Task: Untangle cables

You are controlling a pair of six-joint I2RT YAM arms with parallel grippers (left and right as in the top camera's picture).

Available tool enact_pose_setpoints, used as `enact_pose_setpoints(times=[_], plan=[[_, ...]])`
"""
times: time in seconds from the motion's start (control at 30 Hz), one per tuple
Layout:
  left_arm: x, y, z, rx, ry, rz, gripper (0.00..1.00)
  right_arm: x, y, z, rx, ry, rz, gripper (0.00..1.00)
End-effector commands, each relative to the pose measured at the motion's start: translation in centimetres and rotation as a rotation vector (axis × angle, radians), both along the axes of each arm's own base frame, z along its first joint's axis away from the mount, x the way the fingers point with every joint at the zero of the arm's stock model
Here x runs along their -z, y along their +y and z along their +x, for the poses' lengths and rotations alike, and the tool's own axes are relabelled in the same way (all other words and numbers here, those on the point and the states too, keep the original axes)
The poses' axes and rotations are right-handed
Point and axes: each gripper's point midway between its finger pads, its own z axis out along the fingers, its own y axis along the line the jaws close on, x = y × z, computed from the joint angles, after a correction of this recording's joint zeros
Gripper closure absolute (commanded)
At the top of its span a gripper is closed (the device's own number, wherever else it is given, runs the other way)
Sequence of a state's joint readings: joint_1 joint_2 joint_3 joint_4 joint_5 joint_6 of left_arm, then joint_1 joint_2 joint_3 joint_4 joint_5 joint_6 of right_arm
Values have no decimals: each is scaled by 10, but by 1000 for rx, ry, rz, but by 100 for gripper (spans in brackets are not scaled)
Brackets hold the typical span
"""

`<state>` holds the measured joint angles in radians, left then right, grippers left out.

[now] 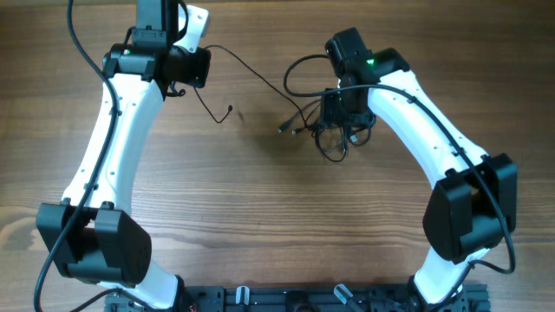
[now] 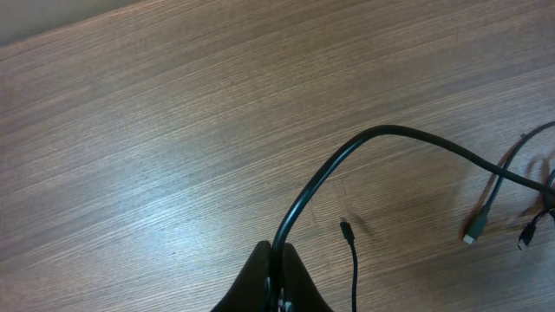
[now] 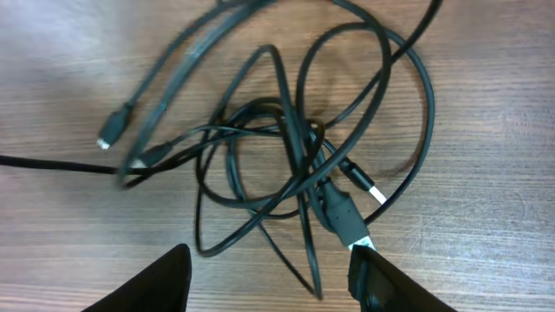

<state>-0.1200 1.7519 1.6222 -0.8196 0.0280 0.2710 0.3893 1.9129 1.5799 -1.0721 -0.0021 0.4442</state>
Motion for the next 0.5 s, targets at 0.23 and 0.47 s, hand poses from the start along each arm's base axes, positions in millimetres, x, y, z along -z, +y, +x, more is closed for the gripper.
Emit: enact_pose_setpoints(times=[0.23,0.47], plan=[[-8,-2,-3,8,-16,-7,96,18,5,-13,13,10,1,36],[-8,-2,-3,8,-16,-7,96,17,16,-17,41,7,12,40]])
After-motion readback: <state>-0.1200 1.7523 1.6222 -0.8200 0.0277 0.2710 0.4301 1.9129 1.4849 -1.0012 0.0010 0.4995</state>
